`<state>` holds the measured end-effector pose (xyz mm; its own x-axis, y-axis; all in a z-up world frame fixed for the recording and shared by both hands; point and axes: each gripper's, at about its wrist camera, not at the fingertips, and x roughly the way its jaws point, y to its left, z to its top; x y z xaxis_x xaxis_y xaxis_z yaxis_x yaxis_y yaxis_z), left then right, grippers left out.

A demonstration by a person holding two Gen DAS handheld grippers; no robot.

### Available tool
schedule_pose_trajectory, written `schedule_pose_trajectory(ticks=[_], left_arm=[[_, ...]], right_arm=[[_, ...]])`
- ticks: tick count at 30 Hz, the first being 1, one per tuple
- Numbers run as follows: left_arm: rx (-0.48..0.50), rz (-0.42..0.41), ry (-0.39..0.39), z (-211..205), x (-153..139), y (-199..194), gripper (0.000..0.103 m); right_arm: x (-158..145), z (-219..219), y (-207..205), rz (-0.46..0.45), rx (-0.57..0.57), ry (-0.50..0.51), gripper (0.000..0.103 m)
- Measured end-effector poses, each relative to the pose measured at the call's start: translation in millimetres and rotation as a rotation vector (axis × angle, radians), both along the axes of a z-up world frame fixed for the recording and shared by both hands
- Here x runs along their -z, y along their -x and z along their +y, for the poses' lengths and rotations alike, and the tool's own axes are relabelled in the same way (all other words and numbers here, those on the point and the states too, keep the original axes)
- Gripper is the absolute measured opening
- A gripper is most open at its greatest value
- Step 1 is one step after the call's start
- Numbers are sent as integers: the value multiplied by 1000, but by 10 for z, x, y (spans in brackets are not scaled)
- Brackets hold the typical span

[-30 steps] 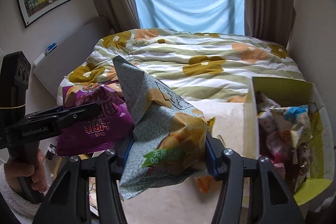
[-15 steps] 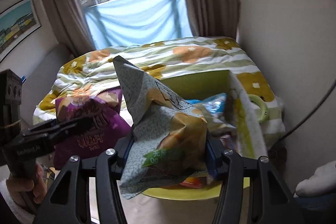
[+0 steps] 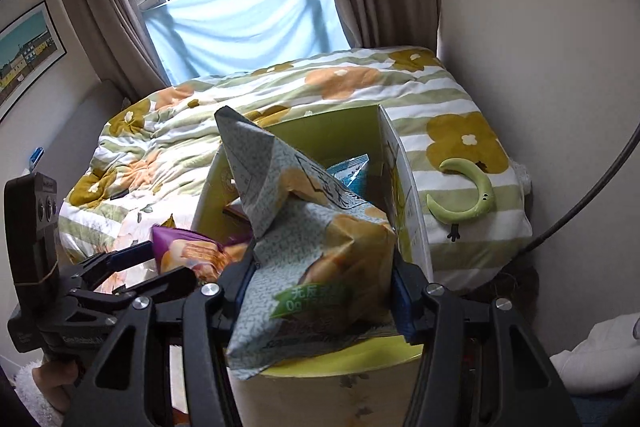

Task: Organize snacks
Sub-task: 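Carry both bags into the yellow box and open both tools, then withdraw both tools from the box toward the green packet and gold bag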

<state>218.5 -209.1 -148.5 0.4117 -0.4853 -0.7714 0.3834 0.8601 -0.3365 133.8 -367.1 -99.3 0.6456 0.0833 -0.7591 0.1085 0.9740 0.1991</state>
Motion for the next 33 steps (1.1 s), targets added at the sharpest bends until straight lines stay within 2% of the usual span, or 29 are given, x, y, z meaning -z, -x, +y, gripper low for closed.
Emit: schedule_pose_trajectory(ticks=[5,14,16,17,18,20,24,33], left_arm=[[-83,0,-2,247,-14,85,102],[-154,-3,-43,525,-77,273,102],[-163,2,-56,567,-67,331,102],[-166,4,-58,599,-67,370,102],[-171,7,-61,632,-60,400,102],[-180,14,-64,704,-33,459,102],[-199,21,-58,861,-18,570,102],[-220,-30,-50,1228,-207,735,102]], right_arm=[[124,-112,-29,20,-14,-21,51],[321,-135,-158,63,-1,-63,53],[366,-141,-172,72,21,-70,57],[385,-151,-166,73,33,-73,66],[393,-165,-146,63,41,-79,84],[369,-185,-86,21,50,-93,103],[287,-178,18,-39,50,-77,102],[94,-36,166,-84,45,-48,103]])
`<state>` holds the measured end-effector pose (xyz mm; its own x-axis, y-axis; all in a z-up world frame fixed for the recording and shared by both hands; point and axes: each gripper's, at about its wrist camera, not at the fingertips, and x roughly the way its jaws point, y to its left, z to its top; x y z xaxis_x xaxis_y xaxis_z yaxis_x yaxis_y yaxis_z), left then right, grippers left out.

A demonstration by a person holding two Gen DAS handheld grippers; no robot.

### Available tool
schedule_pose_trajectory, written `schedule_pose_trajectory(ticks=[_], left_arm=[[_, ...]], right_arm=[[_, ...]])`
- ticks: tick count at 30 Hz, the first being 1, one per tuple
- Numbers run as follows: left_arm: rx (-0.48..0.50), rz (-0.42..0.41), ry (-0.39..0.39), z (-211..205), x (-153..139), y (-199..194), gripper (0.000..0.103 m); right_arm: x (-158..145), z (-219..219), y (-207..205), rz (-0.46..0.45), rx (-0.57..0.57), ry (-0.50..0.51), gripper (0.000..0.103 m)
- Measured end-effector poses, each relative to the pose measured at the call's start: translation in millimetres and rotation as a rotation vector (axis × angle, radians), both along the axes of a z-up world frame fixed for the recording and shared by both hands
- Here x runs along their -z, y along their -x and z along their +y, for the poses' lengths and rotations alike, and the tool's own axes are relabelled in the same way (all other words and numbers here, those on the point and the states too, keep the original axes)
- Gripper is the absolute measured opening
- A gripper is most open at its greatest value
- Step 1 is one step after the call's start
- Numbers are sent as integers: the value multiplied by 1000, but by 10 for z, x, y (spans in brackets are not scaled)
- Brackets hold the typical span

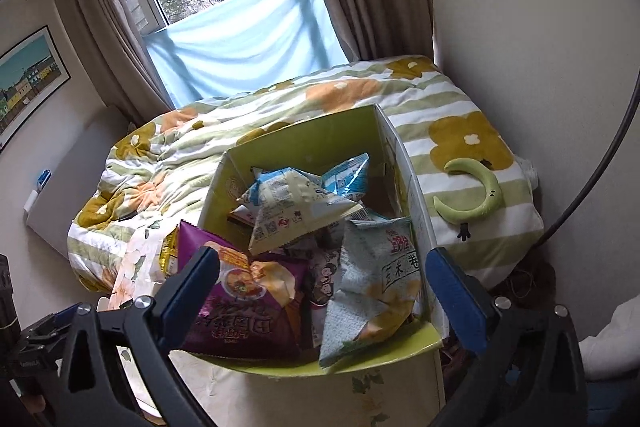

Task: Organize snacks
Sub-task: 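Withdraw both tools from the box toward the green packet and gold bag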

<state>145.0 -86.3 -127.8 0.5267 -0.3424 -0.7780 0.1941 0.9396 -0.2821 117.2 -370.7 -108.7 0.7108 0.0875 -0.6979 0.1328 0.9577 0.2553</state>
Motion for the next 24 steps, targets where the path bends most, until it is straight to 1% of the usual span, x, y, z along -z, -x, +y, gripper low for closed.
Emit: schedule_pose_trajectory(ticks=[4,8,13,19,21,24], left_arm=[[-15,-20,-9,205,-109,31,102],[-49,-27,-11,438,-188,56,102],[-122,-34,-22,756,-238,114,102],[-253,-18,-22,1105,-194,175,102],[-300,-6,-26,1182,-132,185,102],[-366,22,-30,1277,13,179,102]], right_arm=[[-124,183,40,-4,-25,10,103],[-287,486,54,-40,-94,19,103],[-421,905,-40,-71,-200,25,103],[-410,1338,-287,-72,-339,27,103],[-358,1462,-384,-64,-388,18,103],[-204,1620,-607,-26,-463,-11,103]])
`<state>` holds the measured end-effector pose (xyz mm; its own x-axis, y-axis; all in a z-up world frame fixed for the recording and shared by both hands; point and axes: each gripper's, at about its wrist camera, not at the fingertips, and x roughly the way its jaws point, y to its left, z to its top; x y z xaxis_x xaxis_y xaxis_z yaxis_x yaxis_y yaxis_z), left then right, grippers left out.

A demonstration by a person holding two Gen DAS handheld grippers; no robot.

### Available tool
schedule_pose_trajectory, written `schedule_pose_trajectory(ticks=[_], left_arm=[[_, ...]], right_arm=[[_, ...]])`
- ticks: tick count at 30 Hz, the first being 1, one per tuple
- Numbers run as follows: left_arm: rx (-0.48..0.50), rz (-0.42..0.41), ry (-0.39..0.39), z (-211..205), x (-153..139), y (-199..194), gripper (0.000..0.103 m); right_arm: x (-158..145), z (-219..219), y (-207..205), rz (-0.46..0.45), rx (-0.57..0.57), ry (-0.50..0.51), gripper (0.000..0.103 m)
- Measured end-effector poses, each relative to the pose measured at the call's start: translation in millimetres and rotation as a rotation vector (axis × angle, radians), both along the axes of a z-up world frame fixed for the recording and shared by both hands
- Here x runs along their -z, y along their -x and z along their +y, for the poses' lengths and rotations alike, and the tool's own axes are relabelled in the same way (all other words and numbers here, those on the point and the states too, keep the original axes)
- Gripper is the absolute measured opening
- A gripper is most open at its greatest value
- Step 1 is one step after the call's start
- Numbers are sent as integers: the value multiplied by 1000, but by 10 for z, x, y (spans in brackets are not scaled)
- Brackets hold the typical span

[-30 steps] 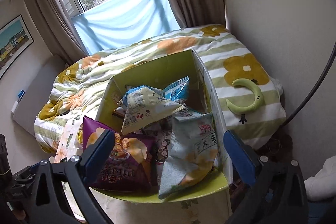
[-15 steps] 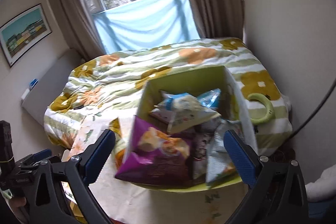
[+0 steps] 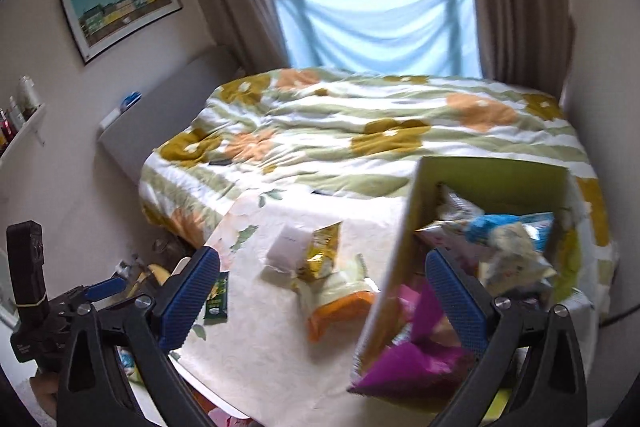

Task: Organize snacks
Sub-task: 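Withdraw both tools from the box toward the green packet and gold bag, then grasp the green cracker packet with the left tool while the right tool grasps the gold bag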

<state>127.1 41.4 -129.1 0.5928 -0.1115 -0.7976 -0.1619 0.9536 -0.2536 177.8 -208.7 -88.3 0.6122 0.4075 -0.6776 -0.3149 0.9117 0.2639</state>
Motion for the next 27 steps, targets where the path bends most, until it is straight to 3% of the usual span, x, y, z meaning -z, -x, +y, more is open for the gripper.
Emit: schedule_pose_trajectory(ticks=[9,11,20,27], left_arm=[[-137,131,39,351,710,-202,101],[-146,165,45,423,895,-294,93],[-161,309,40,626,1663,-755,80],[-147,396,16,627,2006,-956,71]], right_arm=[[570,539,-500,161,-97,39,103],[675,645,-575,181,-100,50,103],[1075,905,-942,272,-62,133,102],[1365,962,-1144,347,-43,187,96]])
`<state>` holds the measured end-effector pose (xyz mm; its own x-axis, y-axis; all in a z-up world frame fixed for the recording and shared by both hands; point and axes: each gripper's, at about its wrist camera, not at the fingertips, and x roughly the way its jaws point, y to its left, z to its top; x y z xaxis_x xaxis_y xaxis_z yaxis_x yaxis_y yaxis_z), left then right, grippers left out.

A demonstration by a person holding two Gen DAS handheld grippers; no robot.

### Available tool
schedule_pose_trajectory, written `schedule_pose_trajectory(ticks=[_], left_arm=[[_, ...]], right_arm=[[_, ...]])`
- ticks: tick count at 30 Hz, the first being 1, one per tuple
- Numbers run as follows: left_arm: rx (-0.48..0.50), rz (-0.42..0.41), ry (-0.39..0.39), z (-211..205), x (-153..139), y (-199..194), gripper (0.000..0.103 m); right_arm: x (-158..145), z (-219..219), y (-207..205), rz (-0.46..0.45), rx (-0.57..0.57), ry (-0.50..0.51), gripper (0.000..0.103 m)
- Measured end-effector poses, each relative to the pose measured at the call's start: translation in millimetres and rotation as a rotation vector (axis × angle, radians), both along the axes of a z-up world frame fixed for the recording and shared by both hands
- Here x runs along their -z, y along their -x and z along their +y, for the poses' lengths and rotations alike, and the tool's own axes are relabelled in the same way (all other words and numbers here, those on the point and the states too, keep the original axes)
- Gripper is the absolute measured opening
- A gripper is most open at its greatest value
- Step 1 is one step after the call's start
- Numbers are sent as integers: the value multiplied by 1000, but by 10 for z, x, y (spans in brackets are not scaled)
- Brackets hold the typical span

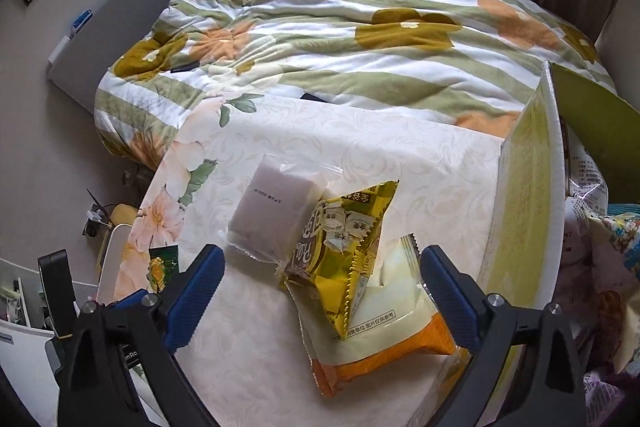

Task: Organize snacks
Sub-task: 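Grasp the green cracker packet with the left tool while the right tool grasps the gold bag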

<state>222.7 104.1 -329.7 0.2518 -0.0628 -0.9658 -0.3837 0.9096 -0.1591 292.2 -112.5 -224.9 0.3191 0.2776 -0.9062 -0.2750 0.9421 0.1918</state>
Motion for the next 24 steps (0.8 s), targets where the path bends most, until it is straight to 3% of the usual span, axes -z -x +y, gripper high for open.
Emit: schedule_pose_trajectory(ticks=[6,9,14,16,18,24], left_arm=[[81,19,-96,-118,-29,-84,61],[111,24,-128,-115,-54,-102,49],[147,24,-126,-72,-64,-75,42],[158,27,-119,-53,-67,-86,41],[159,29,-103,-22,-66,-91,41],[143,13,-48,90,-70,-84,41]], right_arm=[[107,87,-82,35,-3,22,89],[154,83,-109,49,1,31,87],[229,84,-149,71,11,38,86],[254,97,-158,76,13,39,83],[283,110,-167,85,13,41,74],[355,123,-200,105,25,43,69]])
